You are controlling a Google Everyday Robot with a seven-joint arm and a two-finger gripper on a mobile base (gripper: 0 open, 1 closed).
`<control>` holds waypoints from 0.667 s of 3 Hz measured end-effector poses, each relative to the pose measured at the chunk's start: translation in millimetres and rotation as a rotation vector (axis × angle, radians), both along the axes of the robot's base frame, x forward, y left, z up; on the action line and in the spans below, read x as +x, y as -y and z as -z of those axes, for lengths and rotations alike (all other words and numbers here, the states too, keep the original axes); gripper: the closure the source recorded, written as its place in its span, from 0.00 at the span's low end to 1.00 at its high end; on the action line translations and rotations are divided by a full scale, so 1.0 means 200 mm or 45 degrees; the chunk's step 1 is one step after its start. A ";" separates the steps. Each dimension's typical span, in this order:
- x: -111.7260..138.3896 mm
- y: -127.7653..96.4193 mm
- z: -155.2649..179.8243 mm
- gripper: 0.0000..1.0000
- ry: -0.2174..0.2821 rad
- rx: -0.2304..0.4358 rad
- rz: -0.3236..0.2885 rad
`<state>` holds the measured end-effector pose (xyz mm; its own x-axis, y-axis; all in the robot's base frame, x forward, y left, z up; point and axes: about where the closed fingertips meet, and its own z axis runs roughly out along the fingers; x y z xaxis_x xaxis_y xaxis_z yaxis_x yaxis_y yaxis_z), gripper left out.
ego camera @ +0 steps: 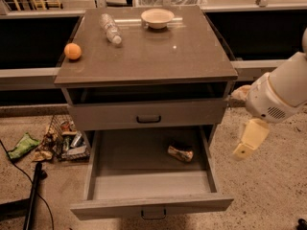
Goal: Pick orange can from middle drawer and place on counter
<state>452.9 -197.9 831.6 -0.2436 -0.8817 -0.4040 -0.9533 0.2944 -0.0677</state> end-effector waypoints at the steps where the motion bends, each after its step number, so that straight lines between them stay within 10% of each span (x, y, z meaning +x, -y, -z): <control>1: 0.05 -0.15 0.20 0.00 -0.026 0.156 0.046; 2: 0.05 -0.15 0.20 0.00 -0.026 0.156 0.046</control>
Offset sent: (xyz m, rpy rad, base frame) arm 0.0058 0.0241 -0.0353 0.1026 0.0259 -0.0281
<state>462.5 -168.6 791.9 -0.2837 -0.8164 -0.5029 -0.9428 0.3334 -0.0094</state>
